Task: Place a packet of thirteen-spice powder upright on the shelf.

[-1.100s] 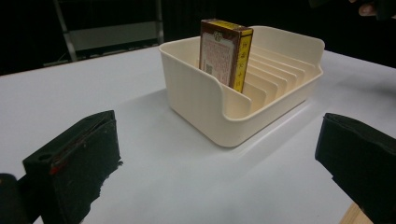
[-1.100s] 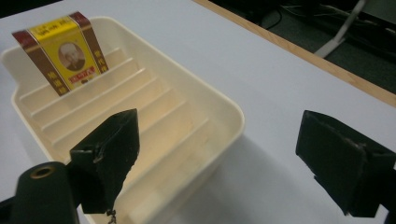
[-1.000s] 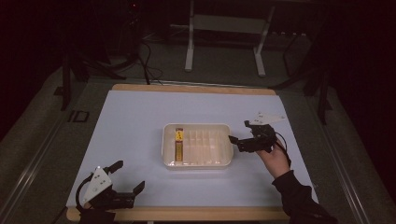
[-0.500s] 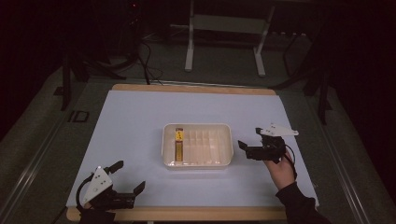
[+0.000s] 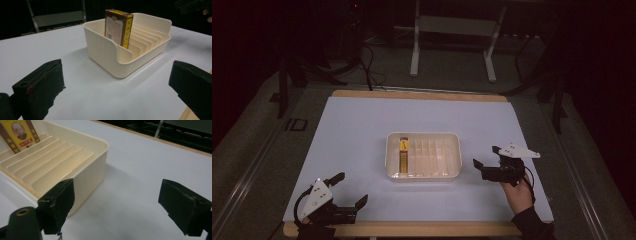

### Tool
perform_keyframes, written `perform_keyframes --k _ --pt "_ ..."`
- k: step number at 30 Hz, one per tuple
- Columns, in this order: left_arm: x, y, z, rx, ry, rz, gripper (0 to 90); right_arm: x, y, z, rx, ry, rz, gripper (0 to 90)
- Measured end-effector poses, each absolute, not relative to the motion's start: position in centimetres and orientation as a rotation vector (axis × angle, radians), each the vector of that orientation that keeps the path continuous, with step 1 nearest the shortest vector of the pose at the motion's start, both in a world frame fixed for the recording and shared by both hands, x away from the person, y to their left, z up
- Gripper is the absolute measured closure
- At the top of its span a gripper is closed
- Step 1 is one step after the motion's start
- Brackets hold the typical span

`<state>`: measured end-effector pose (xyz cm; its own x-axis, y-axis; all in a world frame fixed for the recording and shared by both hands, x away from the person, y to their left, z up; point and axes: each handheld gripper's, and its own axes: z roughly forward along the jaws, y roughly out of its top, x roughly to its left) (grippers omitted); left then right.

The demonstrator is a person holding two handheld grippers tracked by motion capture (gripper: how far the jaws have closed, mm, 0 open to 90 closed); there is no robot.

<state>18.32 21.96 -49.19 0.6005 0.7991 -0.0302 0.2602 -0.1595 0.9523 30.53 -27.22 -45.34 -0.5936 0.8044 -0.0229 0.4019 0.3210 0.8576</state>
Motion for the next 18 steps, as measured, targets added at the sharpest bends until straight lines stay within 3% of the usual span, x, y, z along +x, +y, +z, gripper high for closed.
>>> perform_keyframes --k 18 --pt "18.3 21.9 -49.2 1.723 0.875 0.596 0.0 28.2 -29.5 -46.2 1.091 2.095 1.164 13.5"
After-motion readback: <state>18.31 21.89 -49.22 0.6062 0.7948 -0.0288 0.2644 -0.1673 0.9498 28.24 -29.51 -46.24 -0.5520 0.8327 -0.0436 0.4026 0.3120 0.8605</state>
